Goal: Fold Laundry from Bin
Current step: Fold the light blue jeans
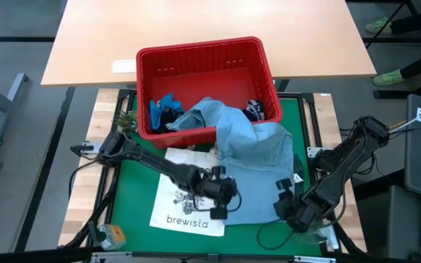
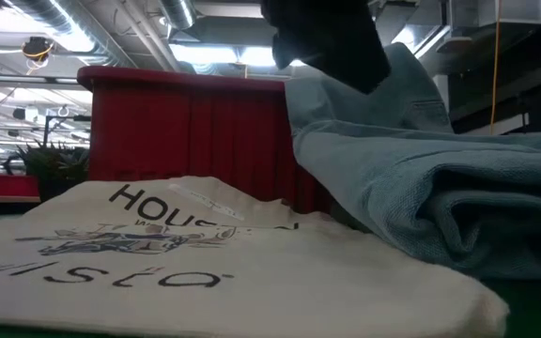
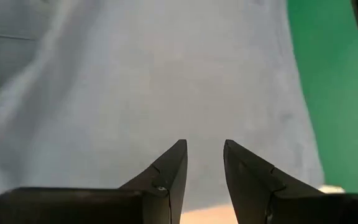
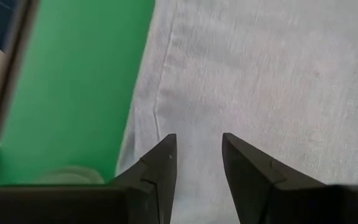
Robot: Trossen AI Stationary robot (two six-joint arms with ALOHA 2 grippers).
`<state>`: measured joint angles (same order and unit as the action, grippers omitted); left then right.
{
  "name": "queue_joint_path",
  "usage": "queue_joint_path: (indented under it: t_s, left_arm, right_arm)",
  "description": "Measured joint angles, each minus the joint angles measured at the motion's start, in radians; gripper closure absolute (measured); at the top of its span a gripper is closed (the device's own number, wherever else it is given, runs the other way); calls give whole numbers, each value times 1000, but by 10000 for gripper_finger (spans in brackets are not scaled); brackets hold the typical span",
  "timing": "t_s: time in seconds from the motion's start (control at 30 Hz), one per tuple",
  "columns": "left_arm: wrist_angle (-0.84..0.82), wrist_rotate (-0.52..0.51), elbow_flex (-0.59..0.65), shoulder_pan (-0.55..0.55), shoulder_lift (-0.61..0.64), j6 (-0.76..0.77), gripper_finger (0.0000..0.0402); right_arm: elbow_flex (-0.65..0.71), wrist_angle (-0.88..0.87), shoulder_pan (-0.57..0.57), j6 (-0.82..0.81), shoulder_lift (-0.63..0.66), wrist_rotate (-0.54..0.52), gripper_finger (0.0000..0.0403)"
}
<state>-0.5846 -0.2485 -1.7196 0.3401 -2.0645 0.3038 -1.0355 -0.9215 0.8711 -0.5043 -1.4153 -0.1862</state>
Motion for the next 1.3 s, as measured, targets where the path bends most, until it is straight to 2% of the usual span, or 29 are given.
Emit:
queue_joint_path:
  t_s: [0.2, 0.53, 0.7, 0.87, 1.03, 1.3]
  left_arm:
    - [94, -26, 0, 37, -45, 0, 301]
    - [79, -28, 0, 35, -77, -1, 301]
    - [80, -30, 0, 32, -67, -4, 301]
    - [66, -23, 0, 32, -54, -11, 301]
    - [33, -26, 0, 23, 14, -11, 301]
    - [-13, -37, 0, -27, 167, -43, 301]
  right_arm:
    - [0, -20, -1, 25, -54, 38, 276]
    - [1, -27, -1, 41, -135, 152, 276]
    - [1, -28, -1, 41, -138, 160, 276]
    - [1, -24, -1, 40, -103, 154, 276]
    - [1, -22, -1, 39, -49, 125, 276]
    - [0, -20, -1, 39, 52, -23, 276]
